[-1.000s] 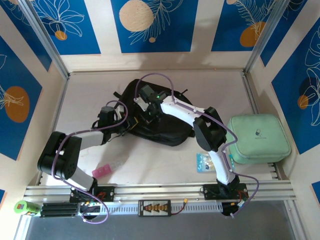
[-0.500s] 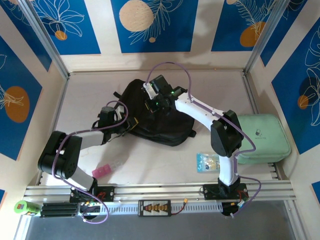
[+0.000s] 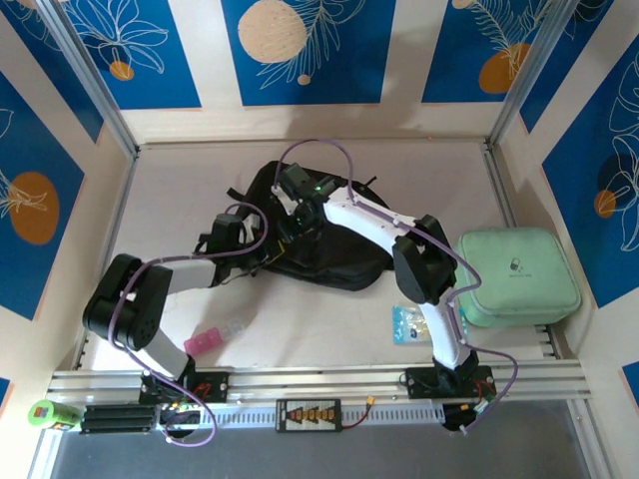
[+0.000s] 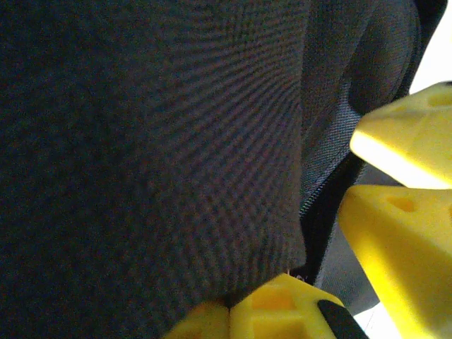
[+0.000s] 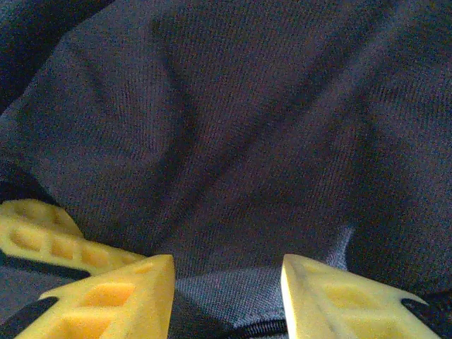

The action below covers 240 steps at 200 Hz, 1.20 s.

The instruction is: Pack books, pencil case, and school supplies into a backpack

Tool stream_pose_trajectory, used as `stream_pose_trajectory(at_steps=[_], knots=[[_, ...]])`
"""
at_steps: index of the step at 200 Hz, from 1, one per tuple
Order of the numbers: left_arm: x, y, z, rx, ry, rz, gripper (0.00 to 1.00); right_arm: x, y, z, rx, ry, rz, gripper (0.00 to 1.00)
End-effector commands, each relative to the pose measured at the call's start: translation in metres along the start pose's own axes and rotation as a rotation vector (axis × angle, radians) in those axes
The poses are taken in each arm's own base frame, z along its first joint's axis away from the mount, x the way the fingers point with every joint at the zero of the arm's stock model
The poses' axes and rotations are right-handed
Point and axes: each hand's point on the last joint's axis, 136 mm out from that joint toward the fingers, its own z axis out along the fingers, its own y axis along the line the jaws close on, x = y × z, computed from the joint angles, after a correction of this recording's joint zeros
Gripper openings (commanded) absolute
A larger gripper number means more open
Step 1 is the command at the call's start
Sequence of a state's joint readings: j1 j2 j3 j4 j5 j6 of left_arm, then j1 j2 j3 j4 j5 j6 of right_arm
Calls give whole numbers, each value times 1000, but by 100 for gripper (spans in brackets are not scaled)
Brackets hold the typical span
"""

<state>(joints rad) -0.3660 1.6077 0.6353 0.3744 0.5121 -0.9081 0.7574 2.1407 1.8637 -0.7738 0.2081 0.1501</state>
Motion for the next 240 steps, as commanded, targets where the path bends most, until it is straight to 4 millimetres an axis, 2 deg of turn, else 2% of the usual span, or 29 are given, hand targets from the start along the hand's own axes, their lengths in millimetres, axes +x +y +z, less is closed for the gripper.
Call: stream_pose_trajectory(at_steps=[1, 33, 81, 111, 133, 151, 177, 211, 240], knots=[[16, 6, 7, -40, 69, 18, 2, -5, -9, -1, 57, 31, -21, 47], [14, 10, 8, -61, 58, 9, 2, 0, -19, 9, 86, 94, -46, 46], [12, 6, 10, -30, 38, 5, 2, 24, -26, 15, 97, 189, -117, 52], [10, 7, 11, -29, 31, -4, 3, 44, -28, 12, 105, 270, -163, 52], [10, 8, 11, -24, 24, -8, 3, 67, -26, 11, 73, 329, -192, 52], [8, 7, 12, -17, 18, -9, 3, 78, -23, 9, 45, 333, -195, 50], [3, 3, 11, 10, 11, -16, 3, 81, -11, 3, -34, 285, -209, 49], [-3, -7, 11, 56, 0, -7, 2, 87, 4, 1, -125, 259, -230, 54], [-7, -12, 10, 71, -3, 8, 1, 97, 4, 7, -121, 272, -246, 56]])
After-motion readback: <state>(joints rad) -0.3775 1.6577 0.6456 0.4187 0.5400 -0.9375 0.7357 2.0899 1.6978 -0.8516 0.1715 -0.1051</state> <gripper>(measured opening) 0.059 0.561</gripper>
